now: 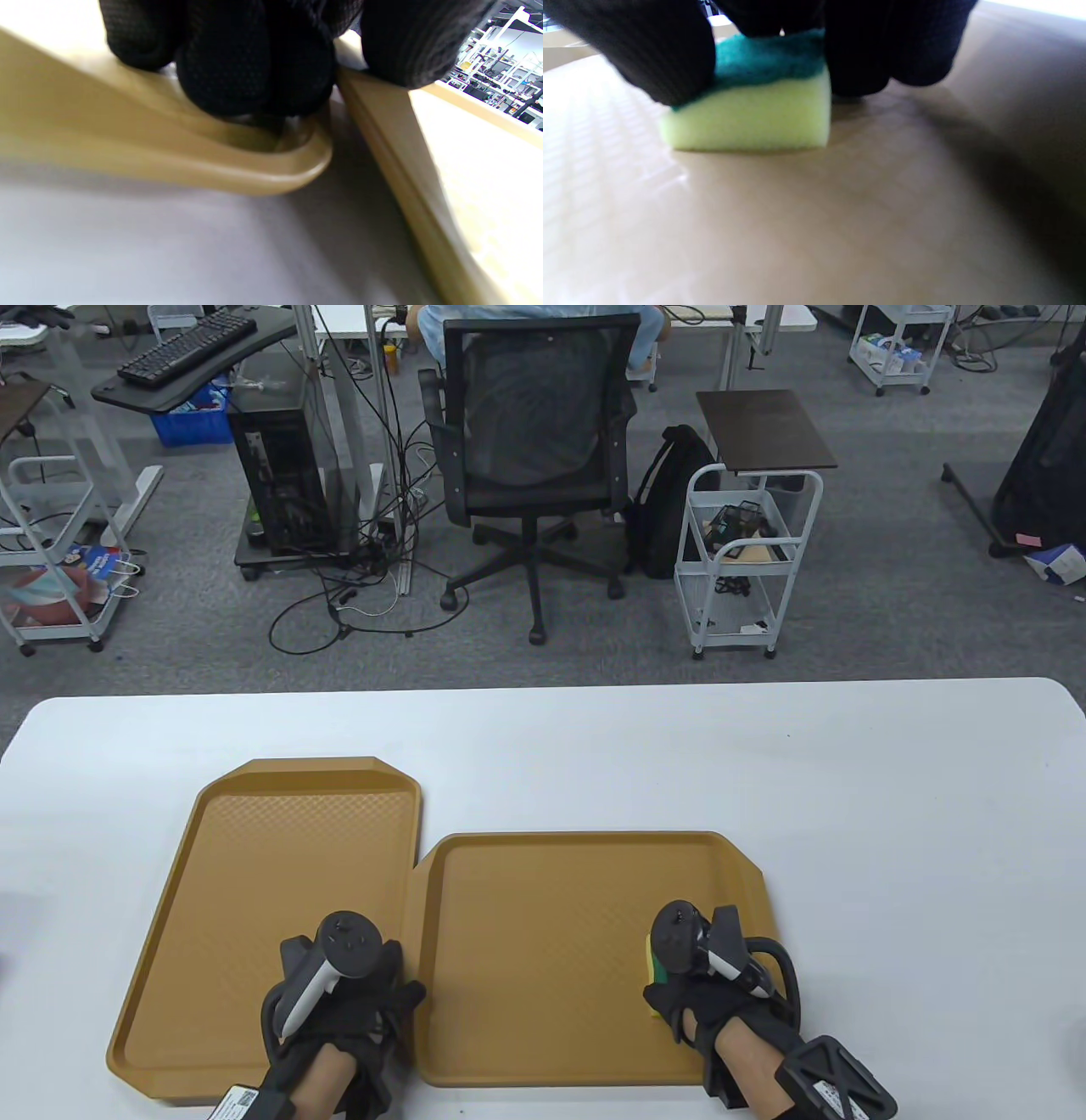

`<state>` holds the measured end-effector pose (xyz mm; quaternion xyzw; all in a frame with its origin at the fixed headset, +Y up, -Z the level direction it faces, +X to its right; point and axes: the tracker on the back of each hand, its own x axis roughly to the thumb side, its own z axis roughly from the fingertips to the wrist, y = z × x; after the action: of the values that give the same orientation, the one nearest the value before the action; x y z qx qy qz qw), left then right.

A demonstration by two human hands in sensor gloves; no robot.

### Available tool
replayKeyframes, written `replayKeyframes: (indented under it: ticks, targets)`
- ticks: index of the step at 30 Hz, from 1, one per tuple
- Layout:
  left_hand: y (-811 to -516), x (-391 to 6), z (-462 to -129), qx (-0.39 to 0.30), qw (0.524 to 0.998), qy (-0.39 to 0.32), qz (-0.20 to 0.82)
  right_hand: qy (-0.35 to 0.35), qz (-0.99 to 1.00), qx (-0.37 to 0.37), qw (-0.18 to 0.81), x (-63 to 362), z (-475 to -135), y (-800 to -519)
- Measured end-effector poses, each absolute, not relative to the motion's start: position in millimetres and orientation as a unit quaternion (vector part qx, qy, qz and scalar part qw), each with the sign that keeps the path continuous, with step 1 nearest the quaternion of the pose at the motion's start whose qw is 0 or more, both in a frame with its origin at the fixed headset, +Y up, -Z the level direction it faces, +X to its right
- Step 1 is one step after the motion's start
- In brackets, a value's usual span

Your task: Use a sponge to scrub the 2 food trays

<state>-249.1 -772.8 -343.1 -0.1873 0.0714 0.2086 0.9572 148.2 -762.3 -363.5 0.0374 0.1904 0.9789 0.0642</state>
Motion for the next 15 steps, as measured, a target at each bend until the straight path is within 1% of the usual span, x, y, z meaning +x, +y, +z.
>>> replayKeyframes:
  ticks: [5,10,15]
  targets:
    - [-773,-249,-343,-0.186,0.957,0.074,0.209,0.199,0.977,0.024,0.072,160,-364,-763]
    - [-773,-248,-342,-0.185,0.958,0.075,0.206,0.192,0.979,0.019,0.063,158,-361,-763]
    - [-773,-246,-342,-0.183,0.960,0.074,0.198,0.145,0.989,0.008,0.009,148,-354,-767]
